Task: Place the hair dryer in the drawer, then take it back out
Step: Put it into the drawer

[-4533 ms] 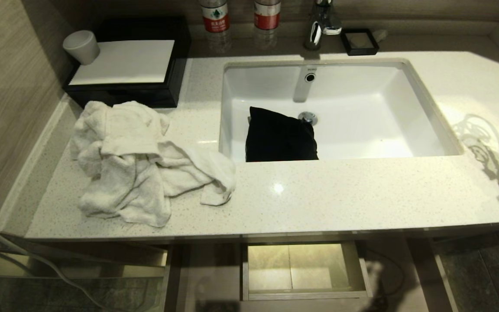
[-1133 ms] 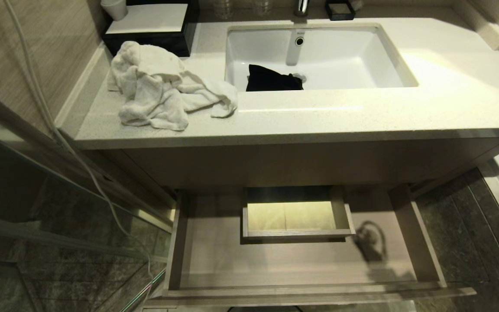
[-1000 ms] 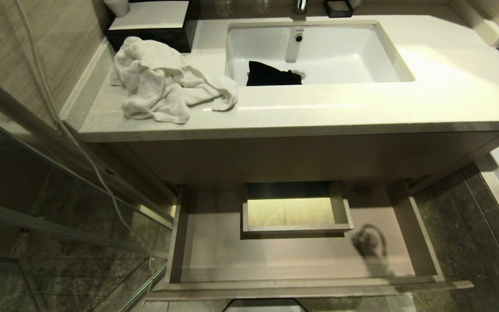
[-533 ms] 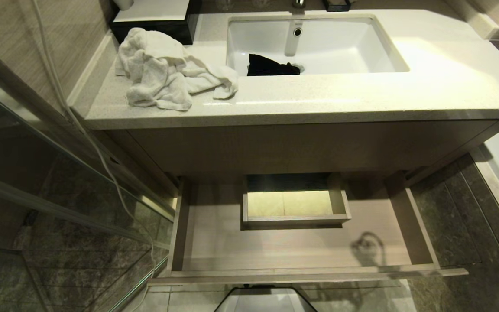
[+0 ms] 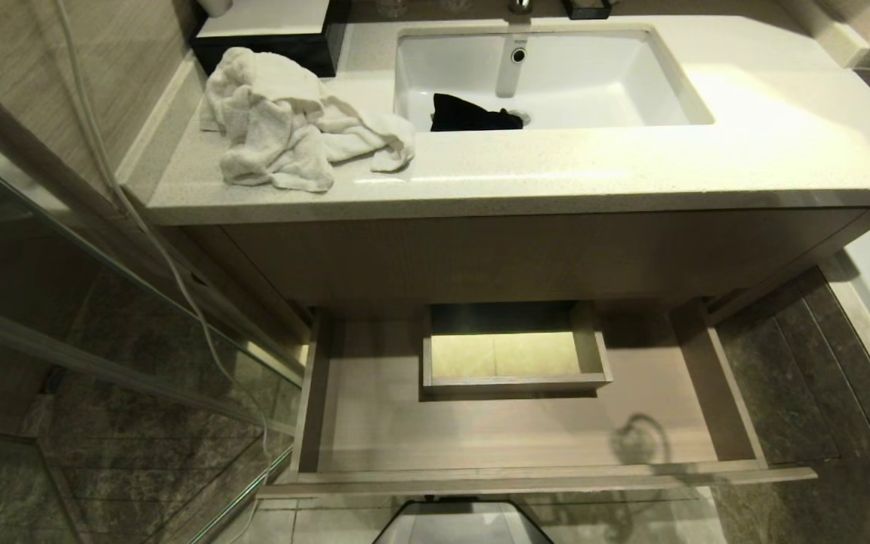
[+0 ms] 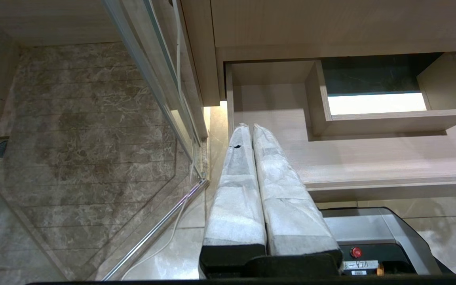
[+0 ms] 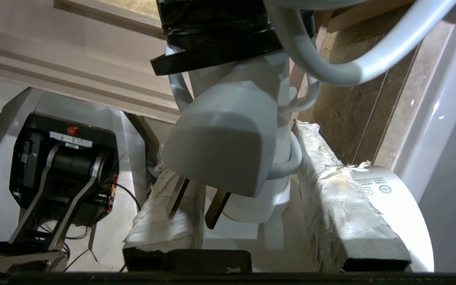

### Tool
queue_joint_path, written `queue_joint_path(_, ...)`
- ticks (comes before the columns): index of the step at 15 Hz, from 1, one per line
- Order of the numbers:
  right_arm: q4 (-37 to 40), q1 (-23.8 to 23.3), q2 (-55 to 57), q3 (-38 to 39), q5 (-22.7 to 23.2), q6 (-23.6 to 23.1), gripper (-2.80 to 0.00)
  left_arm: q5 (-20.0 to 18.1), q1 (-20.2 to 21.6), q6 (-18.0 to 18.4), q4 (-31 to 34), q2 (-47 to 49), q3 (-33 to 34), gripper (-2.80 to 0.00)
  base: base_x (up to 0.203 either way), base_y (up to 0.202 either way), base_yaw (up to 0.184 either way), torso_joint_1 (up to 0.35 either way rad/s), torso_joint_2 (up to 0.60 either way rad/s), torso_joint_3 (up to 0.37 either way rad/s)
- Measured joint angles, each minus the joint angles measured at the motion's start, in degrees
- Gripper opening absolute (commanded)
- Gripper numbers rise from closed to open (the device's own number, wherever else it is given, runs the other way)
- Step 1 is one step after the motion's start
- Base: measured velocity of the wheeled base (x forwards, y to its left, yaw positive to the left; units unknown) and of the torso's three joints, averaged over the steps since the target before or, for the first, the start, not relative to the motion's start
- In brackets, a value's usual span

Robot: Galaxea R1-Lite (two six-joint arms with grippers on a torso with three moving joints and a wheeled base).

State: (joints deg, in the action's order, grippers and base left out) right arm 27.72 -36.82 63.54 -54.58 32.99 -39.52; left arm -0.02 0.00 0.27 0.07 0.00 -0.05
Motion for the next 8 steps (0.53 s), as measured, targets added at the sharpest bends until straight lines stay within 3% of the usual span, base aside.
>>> queue_joint_path(8, -0.1, 0.5, -1.3, 1.3, 0.1, 0.0, -2.8, 0.0, 0.0, 0.0, 0.0, 0.0, 0.0, -2.8, 0.0, 0.0, 0.0, -0.183, 0.34, 0.156)
